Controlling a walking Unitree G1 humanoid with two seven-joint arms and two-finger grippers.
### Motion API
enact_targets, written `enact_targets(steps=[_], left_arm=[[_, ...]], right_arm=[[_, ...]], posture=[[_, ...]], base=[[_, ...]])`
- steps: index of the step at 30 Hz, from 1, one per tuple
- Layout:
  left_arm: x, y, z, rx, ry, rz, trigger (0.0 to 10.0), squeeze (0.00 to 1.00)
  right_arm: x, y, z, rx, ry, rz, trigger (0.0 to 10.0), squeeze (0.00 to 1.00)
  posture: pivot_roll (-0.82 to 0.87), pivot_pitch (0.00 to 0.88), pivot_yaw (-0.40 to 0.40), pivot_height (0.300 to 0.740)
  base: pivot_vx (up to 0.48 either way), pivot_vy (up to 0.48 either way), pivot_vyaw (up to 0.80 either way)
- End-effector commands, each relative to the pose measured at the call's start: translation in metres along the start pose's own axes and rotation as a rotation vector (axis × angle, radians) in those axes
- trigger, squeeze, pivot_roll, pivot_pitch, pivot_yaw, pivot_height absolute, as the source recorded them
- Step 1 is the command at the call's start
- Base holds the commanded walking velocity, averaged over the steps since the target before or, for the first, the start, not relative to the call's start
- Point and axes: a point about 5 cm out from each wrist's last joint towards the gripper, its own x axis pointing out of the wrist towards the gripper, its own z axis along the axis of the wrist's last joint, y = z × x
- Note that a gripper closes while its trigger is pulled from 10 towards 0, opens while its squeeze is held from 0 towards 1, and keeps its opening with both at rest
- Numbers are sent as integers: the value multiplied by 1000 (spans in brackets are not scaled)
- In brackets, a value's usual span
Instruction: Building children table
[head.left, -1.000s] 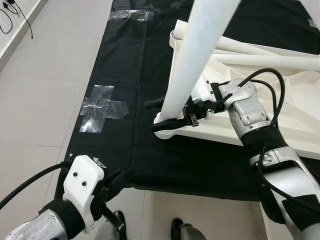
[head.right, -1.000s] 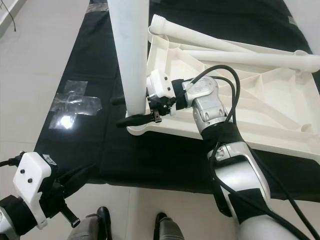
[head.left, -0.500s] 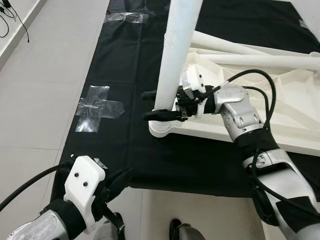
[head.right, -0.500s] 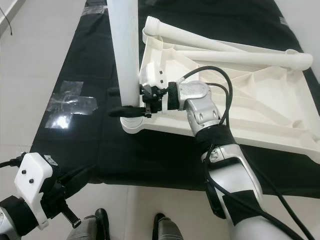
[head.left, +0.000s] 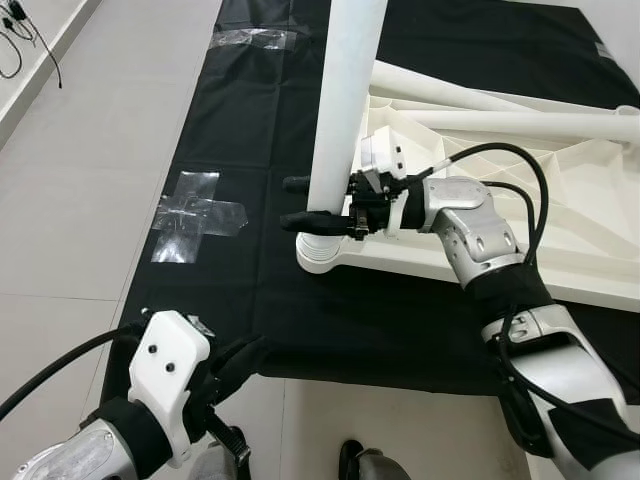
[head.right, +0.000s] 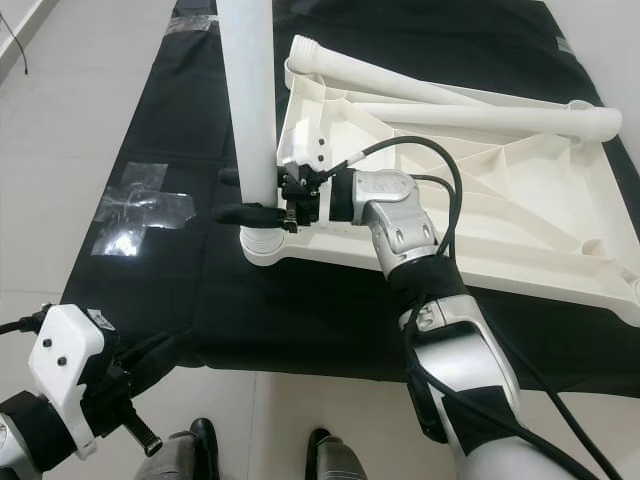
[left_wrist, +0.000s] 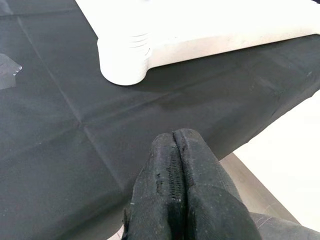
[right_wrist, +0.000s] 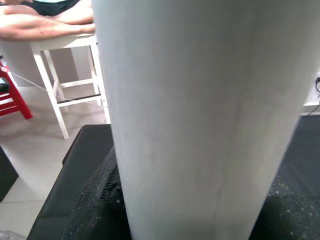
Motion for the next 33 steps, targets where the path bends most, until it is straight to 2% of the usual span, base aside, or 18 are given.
enact_targets(steps=[1, 9, 10, 12, 14, 17, 20, 21, 23, 24, 25, 27, 28, 29, 33], left_arm=[[-2, -3, 0, 3, 12, -14, 10000, 0], [-2, -3, 0, 2, 11, -12, 10000, 0], [-2, -3, 0, 0, 10, -12, 10000, 0], [-2, -3, 0, 0, 10, -12, 10000, 0], [-2, -3, 0, -2, 10, -12, 10000, 0], [-2, -3, 0, -4, 11, -12, 10000, 0], [-2, -3, 0, -4, 12, -12, 10000, 0], [-3, -3, 0, -4, 13, -11, 10000, 0], [-3, -3, 0, -4, 13, -11, 10000, 0], [-3, -2, -1, -2, 15, -8, 10000, 0], [-3, -2, -1, -2, 15, -8, 10000, 0], [-3, -2, 0, 0, 16, -5, 10000, 0], [-3, -2, 0, 0, 16, -5, 10000, 0], [-2, -2, -1, 1, 17, -4, 10000, 0], [-1, -2, -1, 2, 18, -3, 10000, 0]], right_arm=[[-7, 12, -54, 210, 173, -47, 10000, 0], [-7, 13, -59, 256, 169, -122, 10000, 0], [-11, 16, -64, 253, 188, -201, 10000, 0], [-11, 16, -64, 253, 188, -201, 10000, 0], [-16, 20, -66, 257, 200, -292, 10000, 0], [-17, 37, -70, 258, 226, -535, 10000, 0], [-17, 42, -72, 258, 245, -603, 10000, 0], [-14, 51, -74, 287, 248, -769, 10000, 0], [-14, 51, -74, 287, 248, -769, 10000, 0], [0, 93, -74, 325, 255, -1046, 10000, 0], [0, 93, -74, 325, 255, -1046, 10000, 0], [15, 115, -72, 325, 239, -1129, 10000, 0], [15, 115, -72, 325, 239, -1129, 10000, 0], [24, 118, -74, 307, 232, -1137, 10000, 0], [32, 116, -78, 301, 220, -1162, 10000, 0]], posture=[[88, 372, -76, 740], [87, 376, -78, 740], [84, 377, -77, 740], [84, 377, -77, 740], [75, 378, -81, 740], [69, 379, -88, 740], [69, 379, -88, 740], [69, 378, -94, 740], [69, 378, -94, 740], [68, 375, -90, 740], [68, 375, -90, 740], [69, 373, -82, 740], [69, 373, -82, 740], [69, 368, -78, 740], [72, 361, -79, 740]], base=[[0, 0, 0], [0, 0, 0], [0, 0, 0], [0, 0, 0], [0, 0, 0], [0, 0, 0], [0, 0, 0], [0, 0, 0], [0, 0, 0], [0, 0, 0], [0, 0, 0], [0, 0, 0], [0, 0, 0], [0, 0, 0], [0, 0, 0]])
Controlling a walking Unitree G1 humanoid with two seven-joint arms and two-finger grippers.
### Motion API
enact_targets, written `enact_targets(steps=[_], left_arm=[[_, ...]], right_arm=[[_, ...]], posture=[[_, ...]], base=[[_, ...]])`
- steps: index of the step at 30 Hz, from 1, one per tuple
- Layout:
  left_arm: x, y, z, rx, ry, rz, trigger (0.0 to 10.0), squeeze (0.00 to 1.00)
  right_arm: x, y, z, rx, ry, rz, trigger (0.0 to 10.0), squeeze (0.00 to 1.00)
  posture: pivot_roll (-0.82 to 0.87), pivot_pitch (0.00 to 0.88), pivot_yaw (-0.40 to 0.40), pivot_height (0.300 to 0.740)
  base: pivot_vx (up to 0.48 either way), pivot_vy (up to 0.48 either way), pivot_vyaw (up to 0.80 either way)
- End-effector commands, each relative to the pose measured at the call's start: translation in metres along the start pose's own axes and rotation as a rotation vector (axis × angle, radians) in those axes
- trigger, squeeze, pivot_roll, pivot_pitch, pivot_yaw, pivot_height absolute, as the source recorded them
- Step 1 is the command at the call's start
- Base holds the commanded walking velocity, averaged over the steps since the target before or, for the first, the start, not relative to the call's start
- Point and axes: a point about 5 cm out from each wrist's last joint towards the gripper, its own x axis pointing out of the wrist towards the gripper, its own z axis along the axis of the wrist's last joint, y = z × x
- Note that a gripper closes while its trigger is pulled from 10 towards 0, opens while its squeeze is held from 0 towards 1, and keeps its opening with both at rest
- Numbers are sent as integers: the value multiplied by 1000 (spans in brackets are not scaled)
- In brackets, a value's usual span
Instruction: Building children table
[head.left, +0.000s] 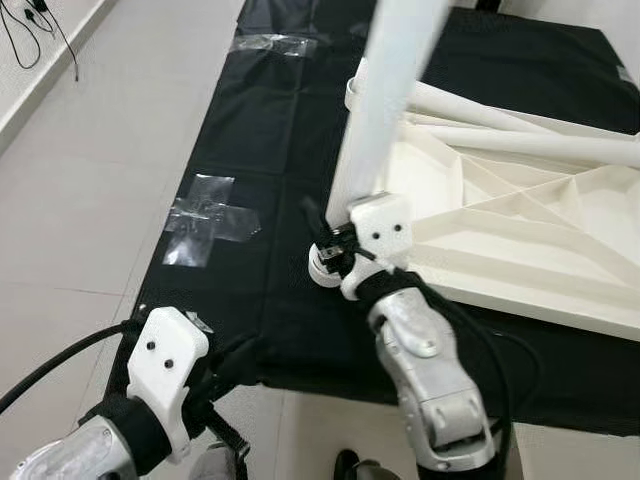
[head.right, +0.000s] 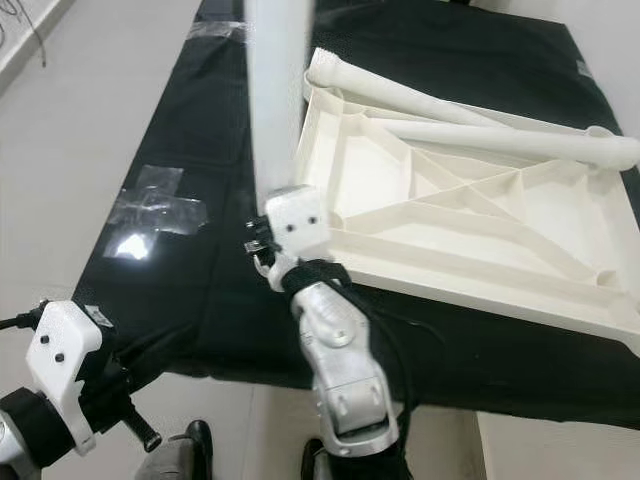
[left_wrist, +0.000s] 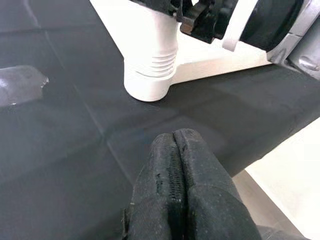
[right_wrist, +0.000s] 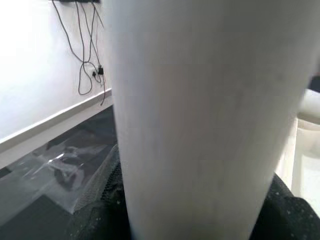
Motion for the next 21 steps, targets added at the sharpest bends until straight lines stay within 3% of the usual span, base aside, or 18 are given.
enact_targets(steps=[1, 21], left_arm=[[-1, -4, -3, -9, 24, -14, 10000, 0], [4, 0, -5, 3, 20, -7, 10000, 0]], right_arm=[[-16, 3, -69, 67, 340, -94, 10000, 0], [-19, 0, -67, 115, 410, -228, 10000, 0]], posture=[[72, 361, -79, 740], [62, 333, -79, 740]], base=[[0, 0, 0], [0, 0, 0]])
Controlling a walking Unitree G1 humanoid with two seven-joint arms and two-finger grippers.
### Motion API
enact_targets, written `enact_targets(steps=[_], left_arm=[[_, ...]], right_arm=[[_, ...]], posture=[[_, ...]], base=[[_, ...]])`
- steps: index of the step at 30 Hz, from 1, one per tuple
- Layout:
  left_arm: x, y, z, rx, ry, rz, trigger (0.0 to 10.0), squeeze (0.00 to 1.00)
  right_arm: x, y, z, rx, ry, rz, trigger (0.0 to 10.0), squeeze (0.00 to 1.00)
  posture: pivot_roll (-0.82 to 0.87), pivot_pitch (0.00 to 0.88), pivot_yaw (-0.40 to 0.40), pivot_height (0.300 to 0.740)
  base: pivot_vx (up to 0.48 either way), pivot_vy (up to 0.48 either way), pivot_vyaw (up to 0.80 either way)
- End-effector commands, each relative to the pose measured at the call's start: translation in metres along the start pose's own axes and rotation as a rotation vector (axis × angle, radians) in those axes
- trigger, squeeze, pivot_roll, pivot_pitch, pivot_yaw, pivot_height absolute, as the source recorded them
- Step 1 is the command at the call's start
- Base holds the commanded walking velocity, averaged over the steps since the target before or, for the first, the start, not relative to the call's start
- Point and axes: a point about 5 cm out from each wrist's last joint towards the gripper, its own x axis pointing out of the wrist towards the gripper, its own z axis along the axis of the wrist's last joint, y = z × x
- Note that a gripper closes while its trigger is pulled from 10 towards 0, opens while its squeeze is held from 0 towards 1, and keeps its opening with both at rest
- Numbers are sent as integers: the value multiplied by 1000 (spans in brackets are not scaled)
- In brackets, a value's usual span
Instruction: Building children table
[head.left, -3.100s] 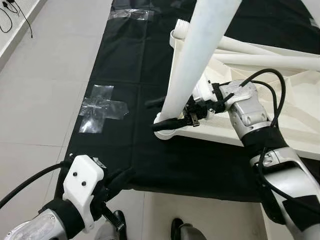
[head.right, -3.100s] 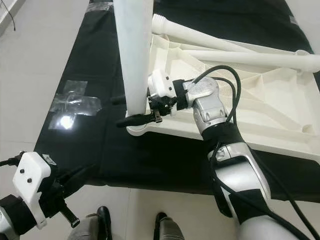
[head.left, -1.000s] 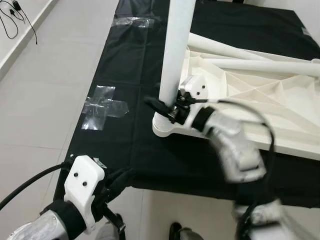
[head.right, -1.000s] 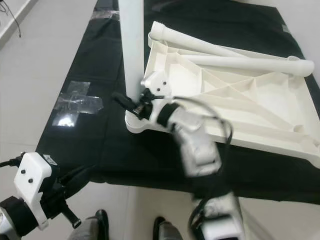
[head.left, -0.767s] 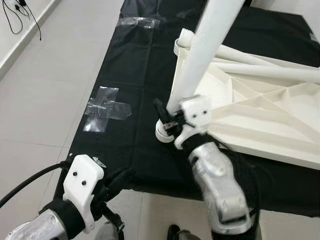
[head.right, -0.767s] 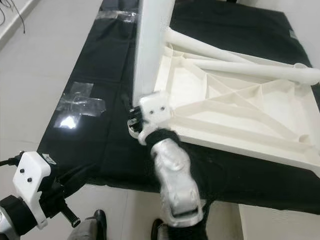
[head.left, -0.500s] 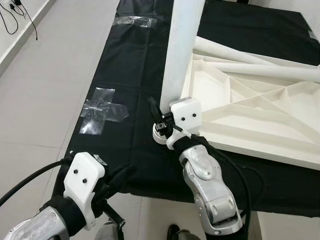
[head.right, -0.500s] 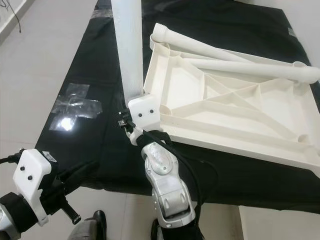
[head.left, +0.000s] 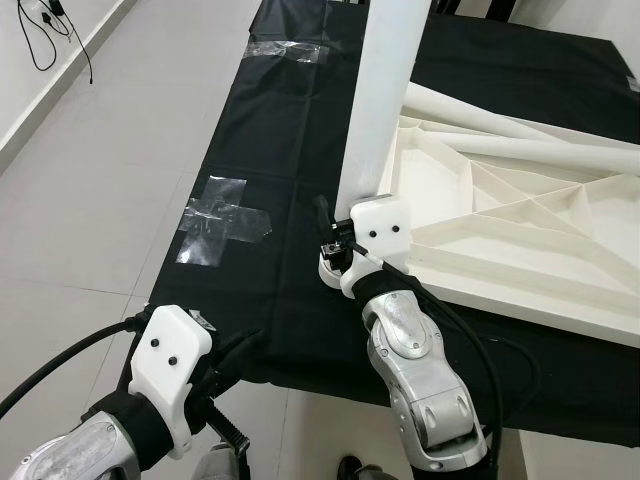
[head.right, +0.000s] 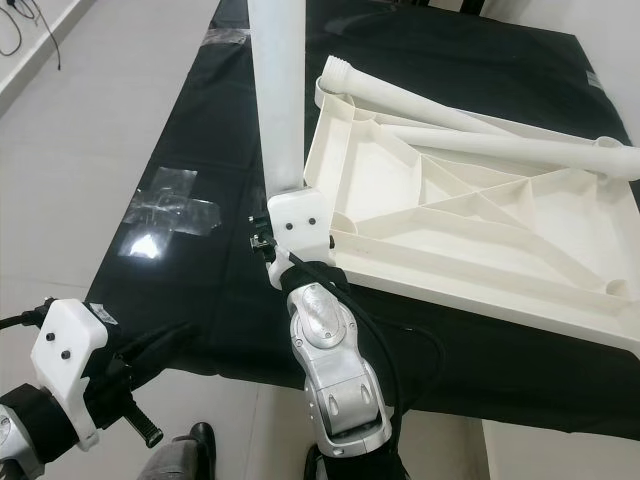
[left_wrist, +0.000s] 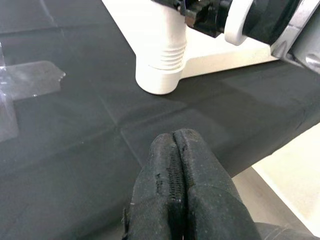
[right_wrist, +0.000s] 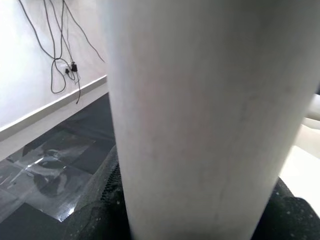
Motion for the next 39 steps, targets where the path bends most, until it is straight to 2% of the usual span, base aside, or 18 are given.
enact_targets(steps=[1, 7, 8, 11, 12, 13, 15, 16, 20, 21, 22, 25, 26, 29, 32, 35, 38, 39], left_arm=[[0, -1, -4, -23, 22, -2, 10000, 0], [2, 17, 13, -13, -68, 70, 10000, 0], [4, 25, 21, 0, -110, 72, 10000, 1000], [5, 30, 28, 9, -139, 72, 10000, 1000], [10, 40, 43, 35, -196, 45, 10000, 1000], [10, 40, 43, 35, -196, 45, 10000, 1000], [19, 55, 73, 78, -286, -31, 10000, 1000], [19, 55, 73, 78, -286, -31, 10000, 1000], [39, 70, 110, 135, -378, -199, 10000, 1000], [39, 70, 110, 135, -378, -199, 10000, 1000], [50, 73, 123, 134, -418, -260, 10000, 1000], [65, 78, 140, 115, -464, -328, 10000, 1000], [78, 78, 151, 136, -475, -374, 10000, 1000], [87, 78, 157, 155, -474, -407, 10000, 1000], [113, 74, 177, 225, -465, -515, 10000, 1000], [120, 73, 182, 244, -458, -537, 10000, 1000], [138, 67, 189, 289, -419, -628, 10000, 1000], [141, 65, 190, 292, -409, -661, 10000, 647]], right_arm=[[-15, 2, -63, 80, 354, -83, 10000, 0], [-11, -3, -63, 75, 355, -93, 10000, 0], [-11, -4, -63, 79, 358, -95, 10000, 0], [-10, -4, -64, 83, 361, -96, 10000, 0], [-8, -5, -63, 85, 358, -98, 10000, 0], [-8, -5, -63, 85, 358, -98, 10000, 0], [-6, -6, -62, 85, 352, -103, 10000, 0], [-6, -6, -62, 85, 352, -103, 10000, 0], [-2, -4, -62, 95, 346, -98, 10000, 0], [-2, -4, -62, 95, 346, -98, 10000, 0], [-1, -2, -61, 99, 342, -88, 10000, 0], [0, -1, -60, 102, 337, -76, 10000, 0], [0, 1, -59, 104, 333, -69, 10000, 0], [1, 2, -59, 106, 331, -64, 10000, 0], [2, 5, -56, 111, 323, -57, 10000, 0], [2, 6, -56, 113, 320, -54, 10000, 0], [3, 11, -54, 120, 314, -39, 10000, 0], [3, 12, -53, 122, 314, -36, 10000, 0]], posture=[[63, 323, -78, 740], [65, 313, -78, 740], [65, 308, -77, 740], [65, 308, -77, 740], [62, 297, -74, 740], [62, 297, -74, 740], [62, 295, -74, 740], [62, 295, -74, 740], [63, 288, -69, 740], [63, 288, -69, 740], [63, 288, -72, 740], [60, 285, -72, 740], [58, 285, -71, 740], [58, 285, -71, 740], [54, 282, -60, 740], [54, 283, -59, 740], [51, 286, -51, 740], [51, 288, -47, 740]], base=[[0, 0, 0], [0, 0, 0], [0, 0, 0], [0, 0, 0], [0, 0, 0], [0, 0, 0], [0, 0, 0], [0, 0, 0], [0, 0, 0], [0, 0, 0], [0, 0, 0], [0, 0, 0], [0, 0, 0], [0, 0, 0], [0, 0, 0], [0, 0, 0], [0, 0, 0], [0, 0, 0]])
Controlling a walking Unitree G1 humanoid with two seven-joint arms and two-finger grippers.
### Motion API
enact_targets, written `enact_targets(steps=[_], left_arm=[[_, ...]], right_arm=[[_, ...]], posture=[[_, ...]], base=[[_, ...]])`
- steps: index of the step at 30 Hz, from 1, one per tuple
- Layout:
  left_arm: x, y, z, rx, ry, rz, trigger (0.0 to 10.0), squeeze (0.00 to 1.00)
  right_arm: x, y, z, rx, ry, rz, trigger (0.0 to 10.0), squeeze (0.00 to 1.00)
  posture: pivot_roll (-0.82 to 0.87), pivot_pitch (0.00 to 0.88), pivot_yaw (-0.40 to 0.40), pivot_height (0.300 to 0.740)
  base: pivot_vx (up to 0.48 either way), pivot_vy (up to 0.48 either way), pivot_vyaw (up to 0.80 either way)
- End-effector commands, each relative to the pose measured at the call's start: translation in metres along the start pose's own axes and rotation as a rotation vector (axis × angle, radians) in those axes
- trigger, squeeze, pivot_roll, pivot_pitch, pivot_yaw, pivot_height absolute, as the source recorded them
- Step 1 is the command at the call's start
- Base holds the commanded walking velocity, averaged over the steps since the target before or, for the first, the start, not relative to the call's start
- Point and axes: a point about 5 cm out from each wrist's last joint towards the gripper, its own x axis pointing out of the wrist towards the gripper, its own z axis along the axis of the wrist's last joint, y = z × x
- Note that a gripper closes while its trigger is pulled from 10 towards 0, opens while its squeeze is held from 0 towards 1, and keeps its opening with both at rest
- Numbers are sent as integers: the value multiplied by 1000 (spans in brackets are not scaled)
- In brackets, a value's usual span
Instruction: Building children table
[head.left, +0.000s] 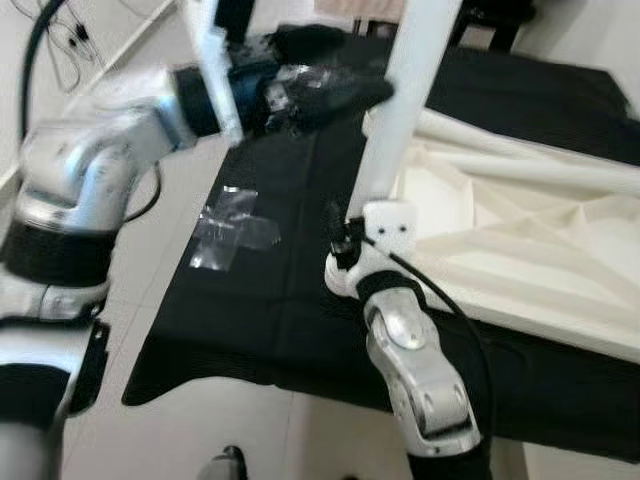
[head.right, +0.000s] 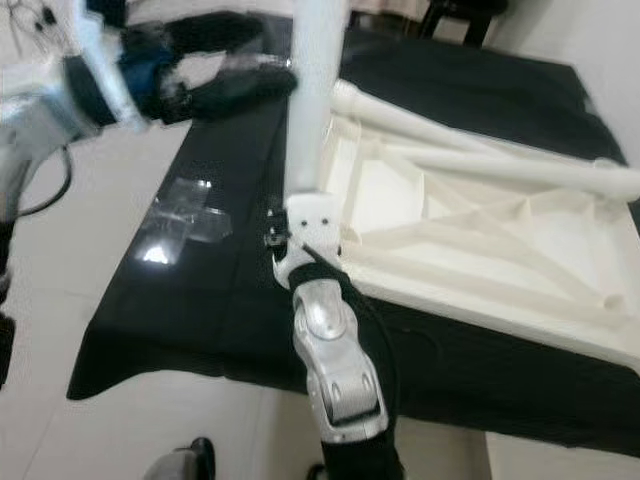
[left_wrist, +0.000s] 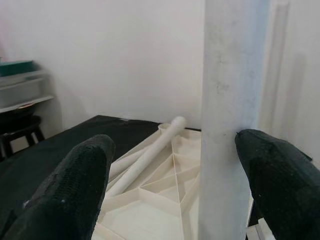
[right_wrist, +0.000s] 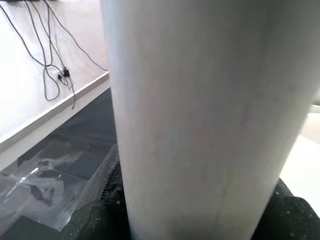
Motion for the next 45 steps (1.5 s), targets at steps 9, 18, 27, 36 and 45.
enact_targets(steps=[9, 18, 27, 36, 45], left_arm=[[31, -11, -2, -48, 21, -299, 10000, 0], [41, -1, 1, -48, -29, -304, 9176, 0], [44, 1, 1, -79, -51, -313, 0, 0], [39, -4, -6, -115, -59, -331, 0, 0], [37, -6, -8, -124, -59, -341, 0, 0]], right_arm=[[-3, 20, -42, 48, 247, 23, 10000, 0], [-2, 21, -40, 54, 242, 30, 10000, 0], [-1, 22, -39, 53, 238, 31, 10000, 0], [-3, 19, -40, 28, 237, 37, 10000, 0], [13, -3, -20, 38, 131, 107, 10000, 1000]], posture=[[47, 288, -37, 740], [45, 287, -39, 740], [39, 285, -38, 740], [32, 275, -37, 740], [28, 269, -38, 740]], base=[[0, 0, 0], [0, 0, 0], [0, 0, 0], [0, 0, 0], [0, 0, 0]])
